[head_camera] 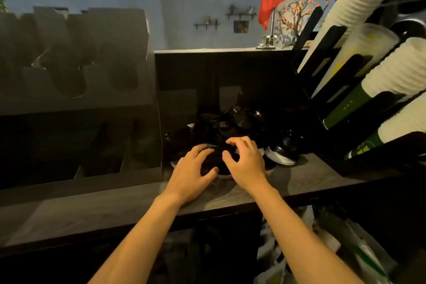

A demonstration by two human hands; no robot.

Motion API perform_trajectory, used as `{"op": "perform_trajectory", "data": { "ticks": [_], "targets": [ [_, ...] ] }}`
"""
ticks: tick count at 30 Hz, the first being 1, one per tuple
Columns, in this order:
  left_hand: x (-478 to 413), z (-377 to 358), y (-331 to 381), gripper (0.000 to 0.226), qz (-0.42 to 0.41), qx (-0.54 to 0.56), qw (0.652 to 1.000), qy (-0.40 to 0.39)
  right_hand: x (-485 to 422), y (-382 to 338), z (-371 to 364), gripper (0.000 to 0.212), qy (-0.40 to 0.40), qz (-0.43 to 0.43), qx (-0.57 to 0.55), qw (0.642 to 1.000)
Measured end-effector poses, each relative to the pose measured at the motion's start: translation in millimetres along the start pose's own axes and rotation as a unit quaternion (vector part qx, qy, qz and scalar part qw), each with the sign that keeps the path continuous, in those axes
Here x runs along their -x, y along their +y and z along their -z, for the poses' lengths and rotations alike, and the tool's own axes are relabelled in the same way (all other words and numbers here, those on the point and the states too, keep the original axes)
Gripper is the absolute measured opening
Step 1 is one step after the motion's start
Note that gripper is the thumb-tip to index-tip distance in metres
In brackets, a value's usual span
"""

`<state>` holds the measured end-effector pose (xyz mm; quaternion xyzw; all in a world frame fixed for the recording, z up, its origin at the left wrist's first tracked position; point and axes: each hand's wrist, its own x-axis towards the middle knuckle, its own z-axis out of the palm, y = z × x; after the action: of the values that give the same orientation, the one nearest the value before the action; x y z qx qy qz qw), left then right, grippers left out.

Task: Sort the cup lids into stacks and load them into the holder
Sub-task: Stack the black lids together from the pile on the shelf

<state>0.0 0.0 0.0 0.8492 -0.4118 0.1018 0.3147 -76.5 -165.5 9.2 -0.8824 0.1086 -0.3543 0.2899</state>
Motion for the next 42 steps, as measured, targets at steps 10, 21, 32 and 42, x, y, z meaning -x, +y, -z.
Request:
{"op": "perform_trajectory", "data": {
  "ticks": [10,21,32,42],
  "targets": [
    [-0.9,2.5,-8.6,0.054,0.022,0.115,0.989,0.092,-8.1,12.7,-15.0,0.073,-0.179,0.035,-0.045,0.982],
    [1.7,5.5,-7.1,0.072,0.128,0.155,0.978,0.062,0.4,-0.1,-11.9,0.089,-0.119,0.123,-0.042,0.984],
    [4.3,10.8,-5.7,0.074,0.086,0.253,0.947,0.175,1.6,-6.2,-5.2,0.104,-0.145,0.045,0.036,0.988],
    [0.6,10.5,-4.1,0.046,0.139,0.267,0.94,0.159,-1.7,3.6,-9.4,0.086,-0.122,0.0,-0.07,0.99]
  ]
}}
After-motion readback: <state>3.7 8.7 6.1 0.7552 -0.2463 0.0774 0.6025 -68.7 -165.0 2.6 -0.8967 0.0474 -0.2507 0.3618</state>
